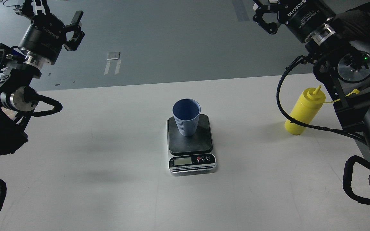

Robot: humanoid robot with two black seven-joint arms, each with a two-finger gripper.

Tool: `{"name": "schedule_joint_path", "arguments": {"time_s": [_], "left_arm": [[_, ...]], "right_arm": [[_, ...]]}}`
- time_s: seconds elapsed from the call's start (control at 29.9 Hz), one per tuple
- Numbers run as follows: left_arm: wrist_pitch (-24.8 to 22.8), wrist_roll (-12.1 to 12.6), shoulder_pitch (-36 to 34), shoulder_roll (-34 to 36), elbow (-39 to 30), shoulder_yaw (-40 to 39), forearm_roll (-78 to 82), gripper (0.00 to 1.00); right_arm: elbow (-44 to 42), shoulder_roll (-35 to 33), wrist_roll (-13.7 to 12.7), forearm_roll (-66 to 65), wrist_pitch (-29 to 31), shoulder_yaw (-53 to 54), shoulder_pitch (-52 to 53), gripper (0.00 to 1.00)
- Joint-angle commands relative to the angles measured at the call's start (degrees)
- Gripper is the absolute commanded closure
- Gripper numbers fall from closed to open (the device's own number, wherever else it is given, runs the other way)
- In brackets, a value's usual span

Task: Pour seasoning into cup on scale with both arms
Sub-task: 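Withdraw the left gripper up and away from the cup, then move the right gripper down toward the yellow squeeze bottle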

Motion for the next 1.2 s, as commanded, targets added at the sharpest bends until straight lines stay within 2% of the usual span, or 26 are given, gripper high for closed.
{"name": "schedule_joint_path", "arguments": {"time_s": [0.0,0.47,0.77,1.04,1.17], "left_arm": [[0.01,-0.01,0.26,-0.02,0.0,0.07,-1.13,0.02],[0.01,-0.01,3.78,-0.72,0.61,0.07,-6.32,0.02],[0.01,-0.01,4.57,-1.69,0.61,0.07,-6.41,0.02],[0.01,-0.01,4.48,-1.69,0.52,0.07,-6.41,0.02],[0.01,-0.01,4.57,-1.69,0.52,0.07,-6.41,0.02]], "right_arm": [[0.27,0.01,0.0,0.0,-0.1,0.07,-0.29,0.0],[0.8,0.36,-0.09,0.0,-0.1,1.04,-1.08,0.0],[4.48,-0.61,0.0,0.09,-0.01,0.69,-4.51,0.0],[12.66,-9.39,-0.09,1.57,0.52,-4.14,-8.2,0.0],[15.47,-12.03,-0.18,9.57,0.61,-3.36,-12.94,0.0]]}}
